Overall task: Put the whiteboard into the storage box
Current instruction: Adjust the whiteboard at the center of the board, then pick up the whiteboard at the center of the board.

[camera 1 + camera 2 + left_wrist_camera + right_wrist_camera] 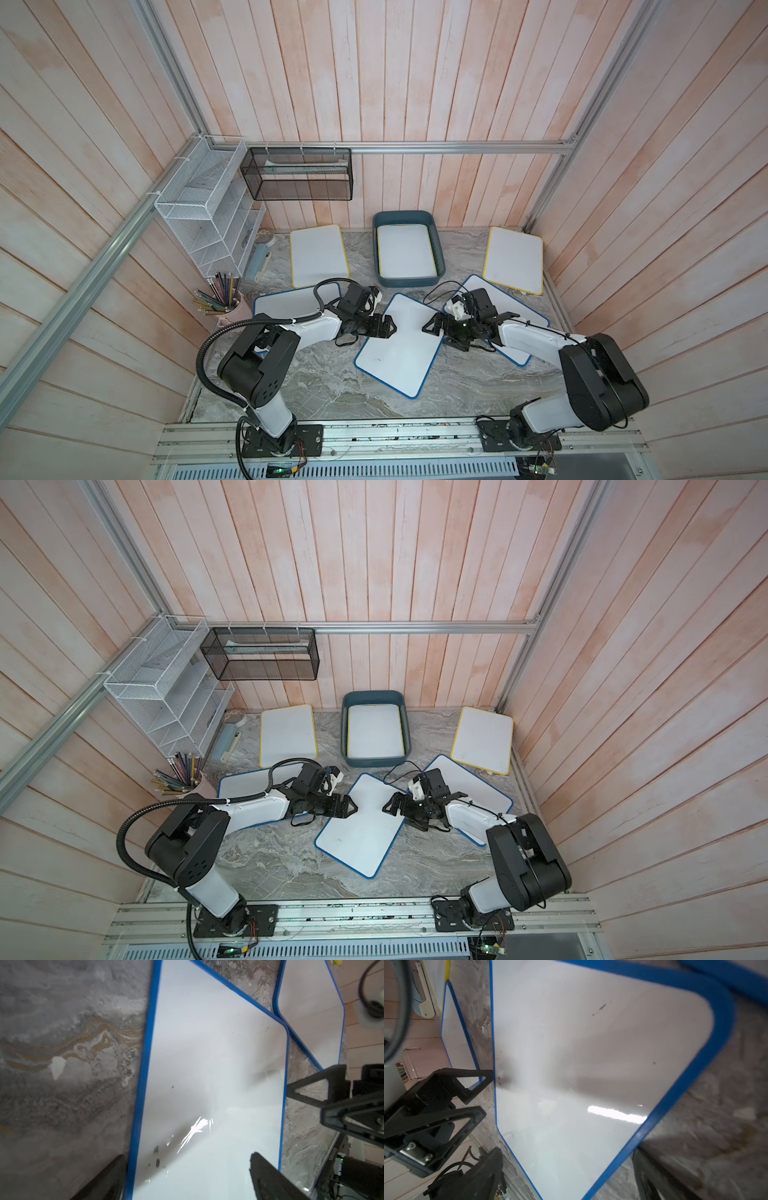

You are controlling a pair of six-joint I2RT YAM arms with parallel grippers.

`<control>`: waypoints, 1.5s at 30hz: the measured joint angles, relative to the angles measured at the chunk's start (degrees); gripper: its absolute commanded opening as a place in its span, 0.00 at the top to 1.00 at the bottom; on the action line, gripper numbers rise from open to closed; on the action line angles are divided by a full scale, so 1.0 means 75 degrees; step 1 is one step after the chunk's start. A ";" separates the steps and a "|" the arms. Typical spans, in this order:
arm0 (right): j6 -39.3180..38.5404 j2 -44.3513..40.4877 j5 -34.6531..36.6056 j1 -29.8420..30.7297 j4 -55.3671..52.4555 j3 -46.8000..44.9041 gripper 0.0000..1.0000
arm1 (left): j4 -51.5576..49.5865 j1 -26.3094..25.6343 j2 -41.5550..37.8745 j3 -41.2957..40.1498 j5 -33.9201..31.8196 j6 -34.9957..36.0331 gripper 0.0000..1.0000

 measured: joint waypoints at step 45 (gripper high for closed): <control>0.1134 0.0117 -0.0676 -0.0280 0.2396 -0.0495 0.03 | -0.0163 -0.0137 -0.0545 -0.0749 0.0729 -0.1757 0.06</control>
